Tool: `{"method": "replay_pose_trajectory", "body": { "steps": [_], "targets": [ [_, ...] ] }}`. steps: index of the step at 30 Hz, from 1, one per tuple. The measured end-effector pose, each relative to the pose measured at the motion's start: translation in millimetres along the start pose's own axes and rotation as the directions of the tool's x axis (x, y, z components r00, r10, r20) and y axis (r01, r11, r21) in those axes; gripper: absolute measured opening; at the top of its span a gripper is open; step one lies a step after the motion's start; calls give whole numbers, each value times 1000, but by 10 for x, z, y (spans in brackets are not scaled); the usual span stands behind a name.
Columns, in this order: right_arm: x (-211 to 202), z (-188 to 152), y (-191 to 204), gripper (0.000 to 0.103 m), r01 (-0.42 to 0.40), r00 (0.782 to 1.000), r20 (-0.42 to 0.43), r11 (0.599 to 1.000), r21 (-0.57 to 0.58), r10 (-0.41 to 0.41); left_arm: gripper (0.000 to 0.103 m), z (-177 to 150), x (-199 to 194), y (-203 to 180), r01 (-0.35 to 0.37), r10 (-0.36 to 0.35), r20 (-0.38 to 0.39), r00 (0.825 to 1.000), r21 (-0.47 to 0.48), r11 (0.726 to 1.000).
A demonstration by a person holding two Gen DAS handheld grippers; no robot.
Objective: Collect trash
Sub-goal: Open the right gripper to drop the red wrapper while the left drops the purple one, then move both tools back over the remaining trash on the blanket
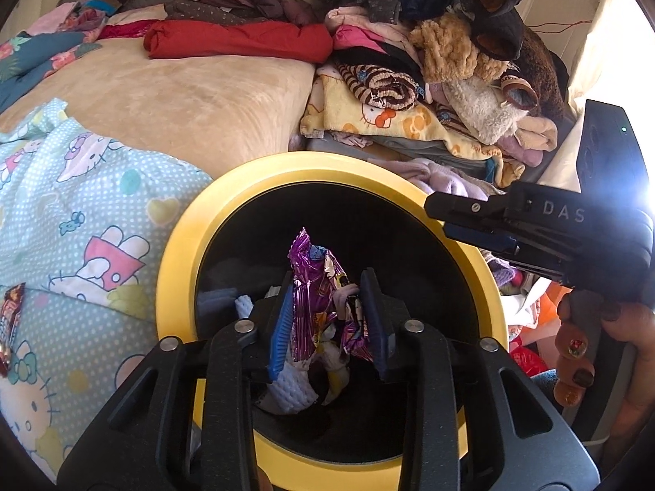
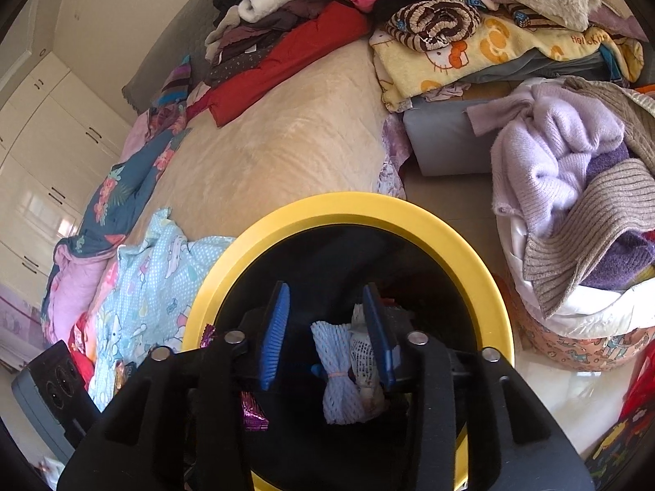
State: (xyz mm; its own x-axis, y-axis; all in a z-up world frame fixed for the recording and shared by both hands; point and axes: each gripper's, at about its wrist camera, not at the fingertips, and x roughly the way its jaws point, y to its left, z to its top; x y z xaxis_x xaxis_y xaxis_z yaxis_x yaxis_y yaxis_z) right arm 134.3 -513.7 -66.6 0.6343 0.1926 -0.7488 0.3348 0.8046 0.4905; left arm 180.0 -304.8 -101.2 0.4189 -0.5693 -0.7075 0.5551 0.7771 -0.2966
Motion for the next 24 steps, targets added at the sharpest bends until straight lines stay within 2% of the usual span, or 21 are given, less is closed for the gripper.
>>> {"method": "replay_pose_trajectory", "body": {
  "steps": [1, 2, 3, 4, 6, 8, 11, 18, 24],
  "targets": [
    [-7, 3, -3, 46, -2, 1000, 3, 1000, 4, 2, 34, -3, -15, -6, -14, 14, 7, 1000, 6, 1000],
    [-14, 8, -8, 48, -8, 1000, 7, 1000, 11, 8, 44, 0, -27, -25, -26, 26, 15, 1000, 16, 1000],
    [-19, 13, -9, 48, -14, 1000, 9, 1000, 16, 14, 51, -6, -57, -30, -29, 28, 26, 999, 20, 999],
    [-24, 18, -11, 48, -21, 1000, 13, 1000, 21, 21, 55, -7, -79, -23, -28, 27, 32, 999, 19, 999],
    [-40, 26, 4, 48, -30, 999, 21, 999, 21, 29, 81, -7, -139, -2, -35, 35, 51, 998, 7, 999],
    [-52, 27, 34, 51, -29, 999, 29, 1000, 9, 28, 89, -13, -213, 15, -41, 40, 73, 997, 3, 999],
    [-78, 25, 82, 62, -32, 998, 45, 999, -7, 32, 92, -30, -323, 49, -63, 63, 98, 993, -8, 998],
    [-133, 2, 259, 62, -38, 996, 83, 996, -75, 45, 92, -61, -604, 146, -103, 106, 159, 982, -25, 994],
    [-203, -52, 484, 62, -24, 991, 128, 986, -167, 45, 92, -82, -846, 231, -140, 145, 218, 965, -38, 989]
  ]
}}
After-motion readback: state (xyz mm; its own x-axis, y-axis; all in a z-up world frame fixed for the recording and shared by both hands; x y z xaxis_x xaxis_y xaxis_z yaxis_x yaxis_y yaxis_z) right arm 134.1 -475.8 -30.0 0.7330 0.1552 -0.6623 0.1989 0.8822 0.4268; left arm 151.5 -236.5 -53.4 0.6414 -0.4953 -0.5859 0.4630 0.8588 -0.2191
